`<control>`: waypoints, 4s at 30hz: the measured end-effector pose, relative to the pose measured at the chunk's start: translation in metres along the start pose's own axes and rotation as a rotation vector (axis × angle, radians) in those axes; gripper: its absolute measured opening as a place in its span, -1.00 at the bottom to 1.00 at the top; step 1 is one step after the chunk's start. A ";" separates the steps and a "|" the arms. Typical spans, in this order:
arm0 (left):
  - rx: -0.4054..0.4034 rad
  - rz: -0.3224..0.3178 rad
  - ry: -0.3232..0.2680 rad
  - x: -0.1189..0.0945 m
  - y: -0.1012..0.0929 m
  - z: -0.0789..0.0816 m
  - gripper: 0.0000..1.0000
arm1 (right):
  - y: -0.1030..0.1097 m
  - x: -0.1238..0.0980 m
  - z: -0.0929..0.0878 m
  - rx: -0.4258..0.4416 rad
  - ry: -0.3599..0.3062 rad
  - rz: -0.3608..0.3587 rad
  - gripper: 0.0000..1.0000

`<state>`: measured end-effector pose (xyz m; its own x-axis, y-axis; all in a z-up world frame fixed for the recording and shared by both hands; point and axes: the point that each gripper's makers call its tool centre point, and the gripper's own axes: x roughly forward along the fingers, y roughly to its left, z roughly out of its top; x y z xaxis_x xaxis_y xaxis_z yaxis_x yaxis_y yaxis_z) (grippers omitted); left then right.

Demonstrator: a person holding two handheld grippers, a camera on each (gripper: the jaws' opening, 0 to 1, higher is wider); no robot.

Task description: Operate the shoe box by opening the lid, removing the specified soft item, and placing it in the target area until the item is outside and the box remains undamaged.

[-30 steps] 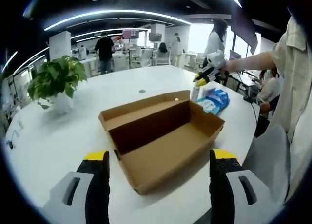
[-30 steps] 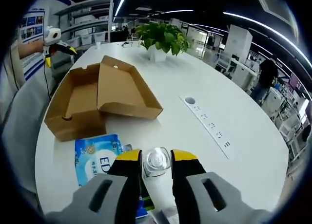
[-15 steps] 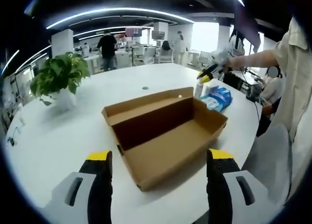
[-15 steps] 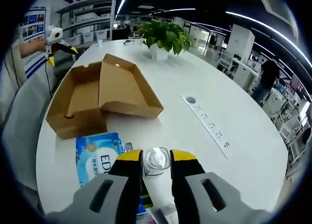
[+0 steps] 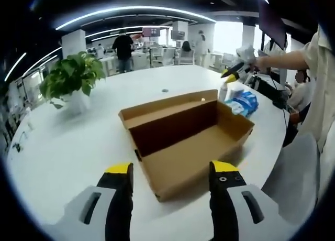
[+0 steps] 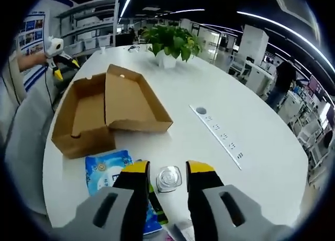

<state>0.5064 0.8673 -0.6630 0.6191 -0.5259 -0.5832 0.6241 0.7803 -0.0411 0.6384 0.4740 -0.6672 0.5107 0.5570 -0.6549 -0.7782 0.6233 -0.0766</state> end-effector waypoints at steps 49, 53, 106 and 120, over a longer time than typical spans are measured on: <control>-0.300 0.128 0.099 0.019 0.033 -0.048 -0.94 | 0.032 0.080 0.045 0.329 0.067 -0.107 -0.63; -0.296 0.129 0.104 0.020 0.033 -0.048 -0.95 | 0.026 0.092 0.040 0.366 0.086 -0.128 -0.63; -0.275 0.142 0.094 0.022 0.037 -0.050 -0.97 | 0.015 0.113 0.039 0.675 0.183 -0.256 -0.99; -0.280 0.145 0.085 0.022 0.036 -0.051 -0.97 | 0.015 0.086 0.069 0.652 0.062 -0.268 -1.00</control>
<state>0.5189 0.9010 -0.7186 0.6421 -0.3817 -0.6648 0.3697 0.9139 -0.1676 0.6957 0.5692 -0.6728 0.6172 0.3183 -0.7195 -0.2412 0.9470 0.2121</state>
